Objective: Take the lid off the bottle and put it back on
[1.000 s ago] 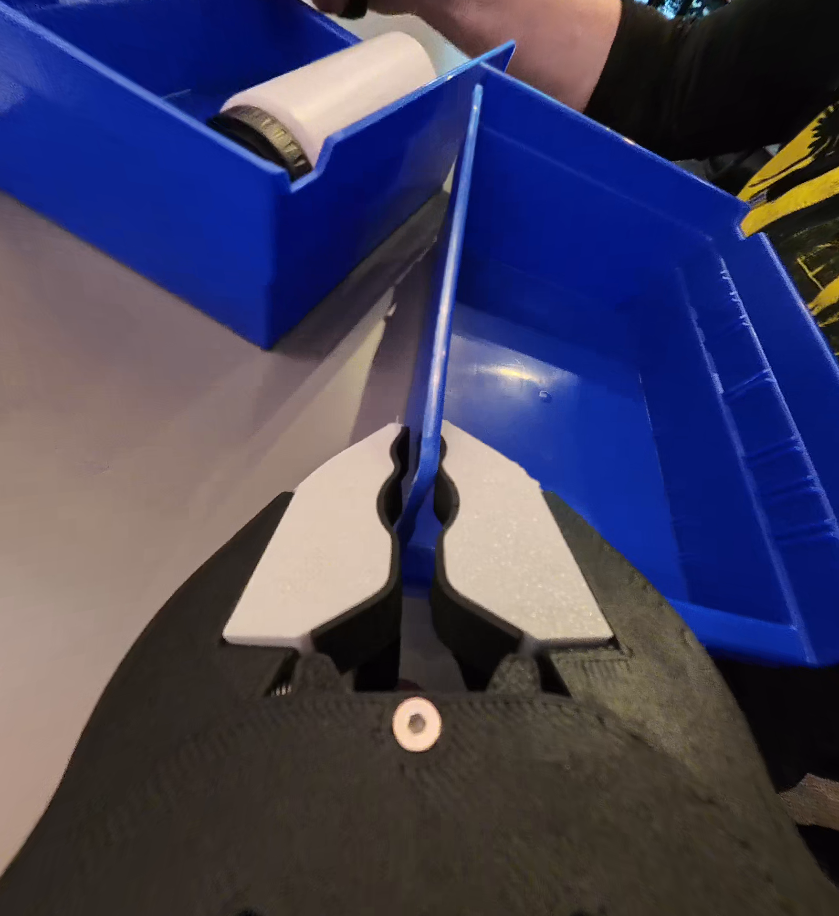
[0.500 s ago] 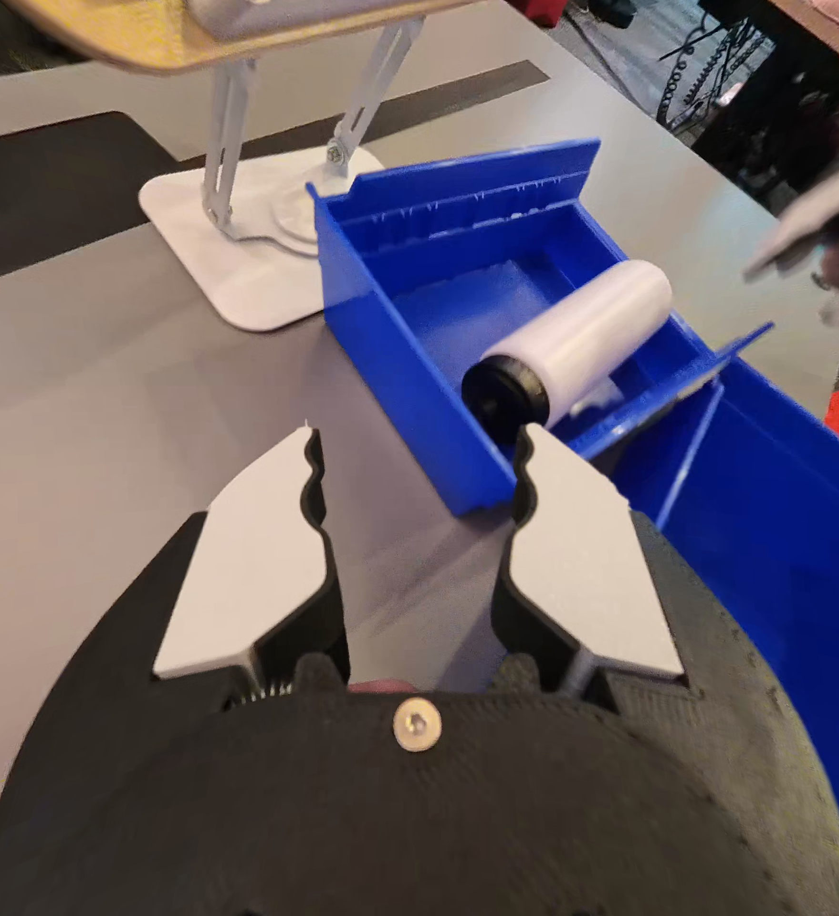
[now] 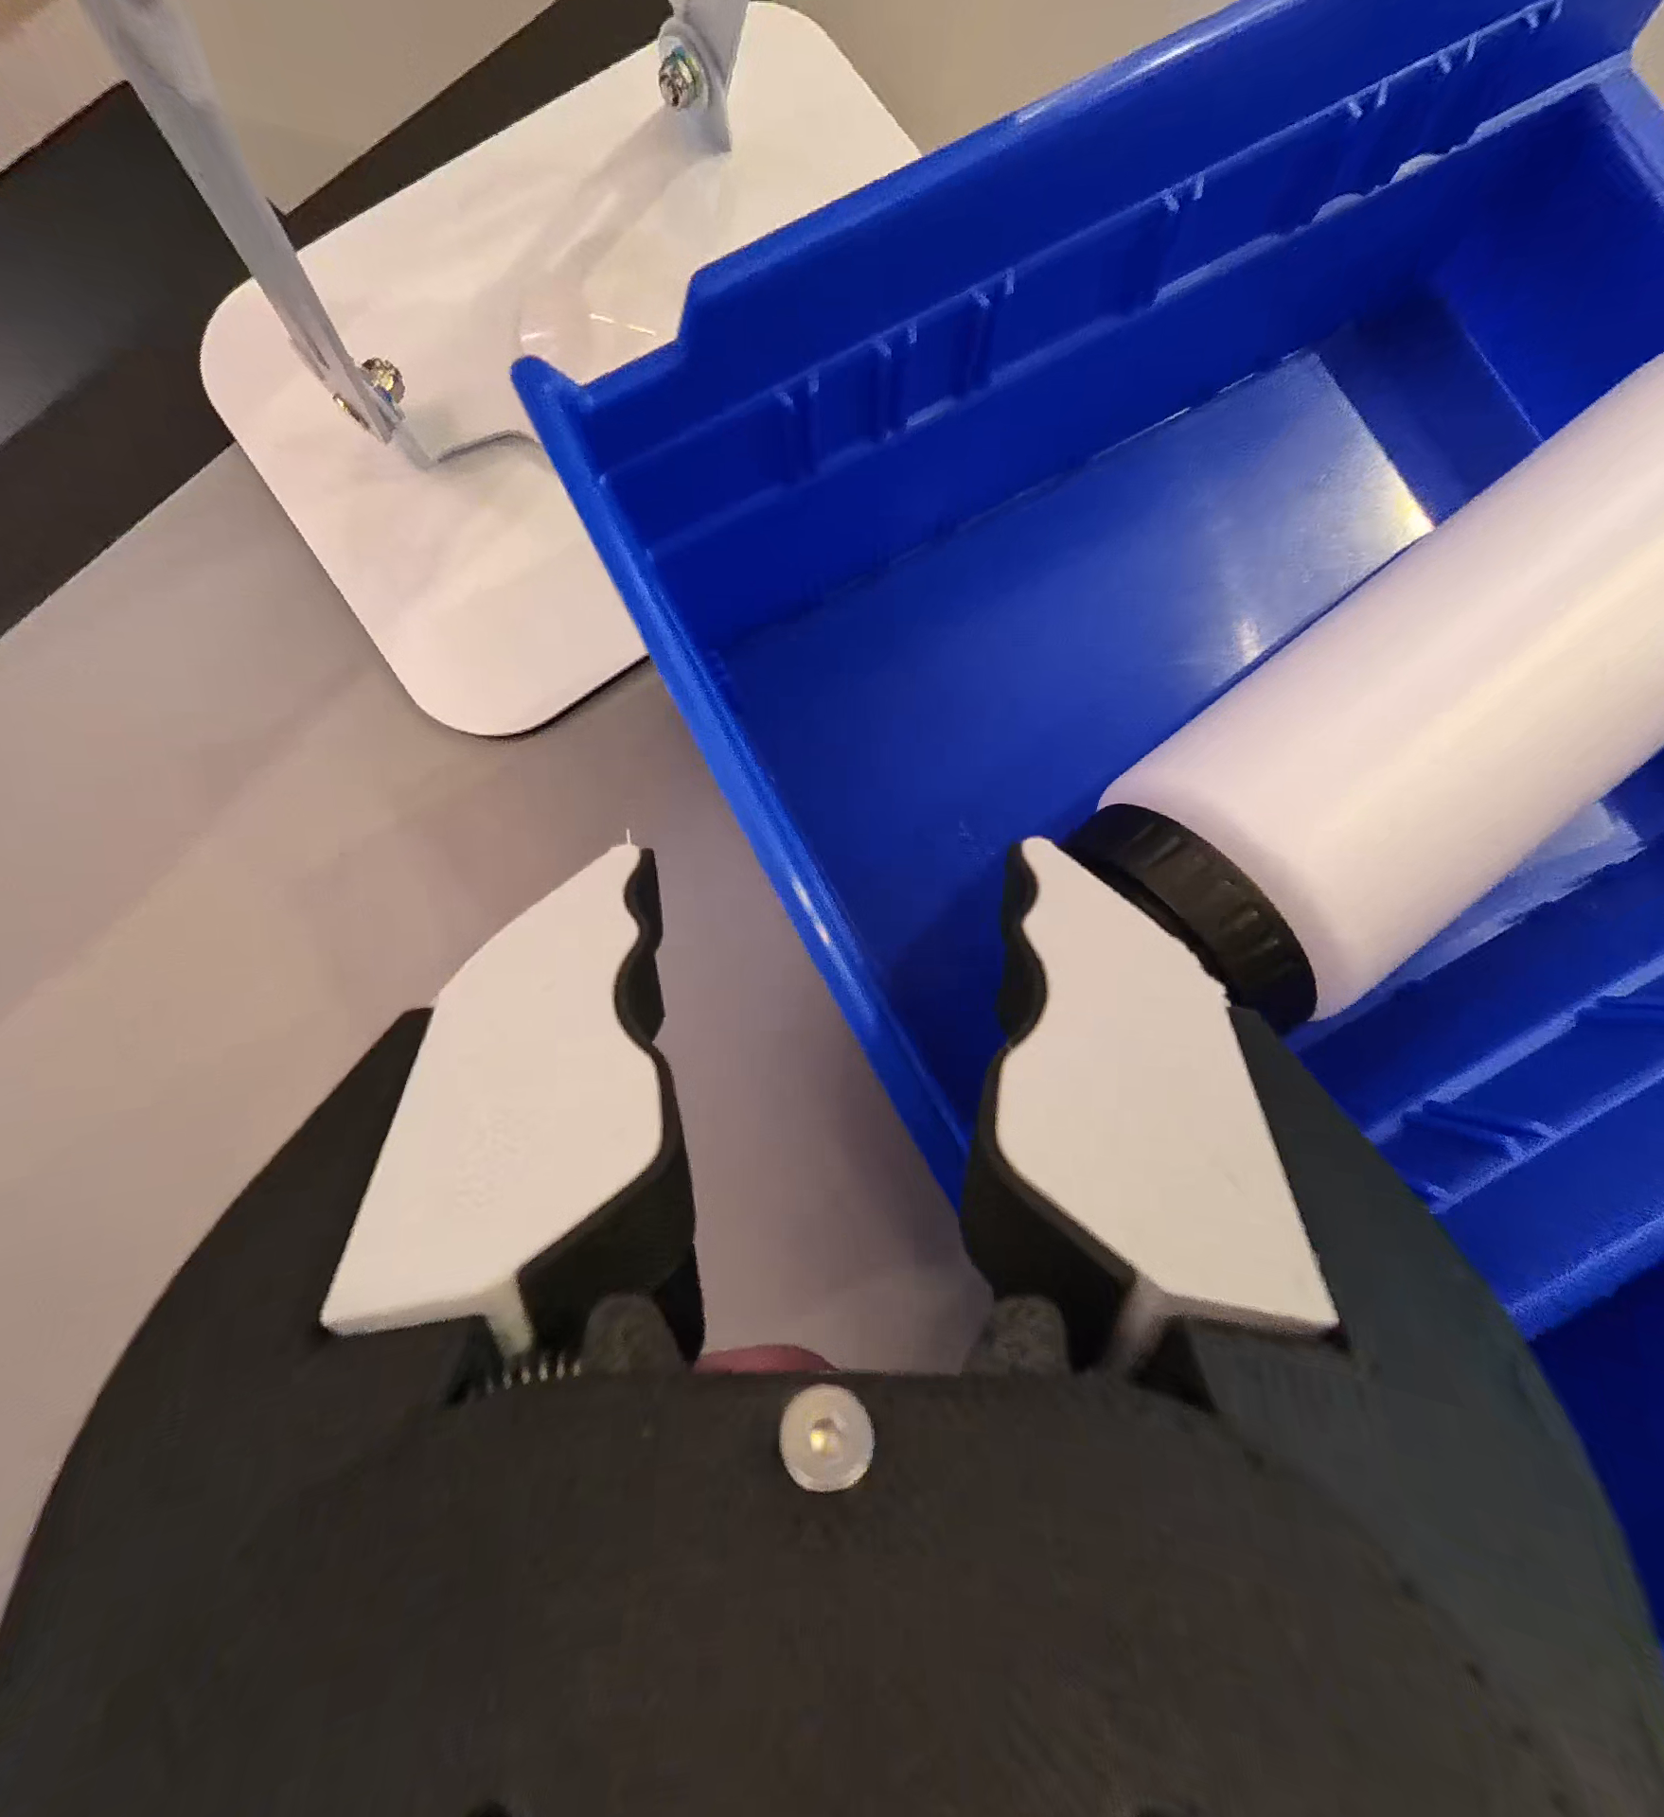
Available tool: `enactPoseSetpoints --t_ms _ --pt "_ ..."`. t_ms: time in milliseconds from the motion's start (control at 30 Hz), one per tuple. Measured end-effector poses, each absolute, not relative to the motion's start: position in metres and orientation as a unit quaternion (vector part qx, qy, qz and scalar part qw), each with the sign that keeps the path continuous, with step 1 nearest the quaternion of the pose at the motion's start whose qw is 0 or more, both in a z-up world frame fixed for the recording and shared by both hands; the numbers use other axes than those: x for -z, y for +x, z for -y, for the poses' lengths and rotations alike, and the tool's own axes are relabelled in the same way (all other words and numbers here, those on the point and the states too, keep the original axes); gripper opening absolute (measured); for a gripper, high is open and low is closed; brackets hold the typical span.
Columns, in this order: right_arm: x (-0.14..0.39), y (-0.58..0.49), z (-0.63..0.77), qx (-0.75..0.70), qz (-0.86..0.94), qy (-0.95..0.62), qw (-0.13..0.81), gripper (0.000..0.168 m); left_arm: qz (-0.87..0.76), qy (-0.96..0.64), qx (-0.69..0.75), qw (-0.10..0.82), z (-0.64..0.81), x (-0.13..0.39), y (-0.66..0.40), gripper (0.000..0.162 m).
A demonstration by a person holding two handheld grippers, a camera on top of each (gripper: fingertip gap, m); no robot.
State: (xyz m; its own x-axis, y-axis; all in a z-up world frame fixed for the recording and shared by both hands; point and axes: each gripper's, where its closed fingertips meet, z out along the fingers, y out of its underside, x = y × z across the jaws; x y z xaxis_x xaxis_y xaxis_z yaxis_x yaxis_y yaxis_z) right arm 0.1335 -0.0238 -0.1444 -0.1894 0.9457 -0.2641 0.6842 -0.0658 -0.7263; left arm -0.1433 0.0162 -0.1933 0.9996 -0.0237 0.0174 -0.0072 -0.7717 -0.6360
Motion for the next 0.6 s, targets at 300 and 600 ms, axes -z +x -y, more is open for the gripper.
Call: enactPoseSetpoints --t_ms 300,600 --pt "0.188 0.124 0.075 -0.388 0.682 -0.616 0.067 0.067 -0.039 -0.961 0.011 0.273 -0.016 0.218 -0.134 0.044" --pt "0.199 0.128 0.069 -0.34 0.722 -0.601 0.05 0.037 -0.011 -0.97 -0.011 0.244 0.001 0.223 -0.173 0.029"
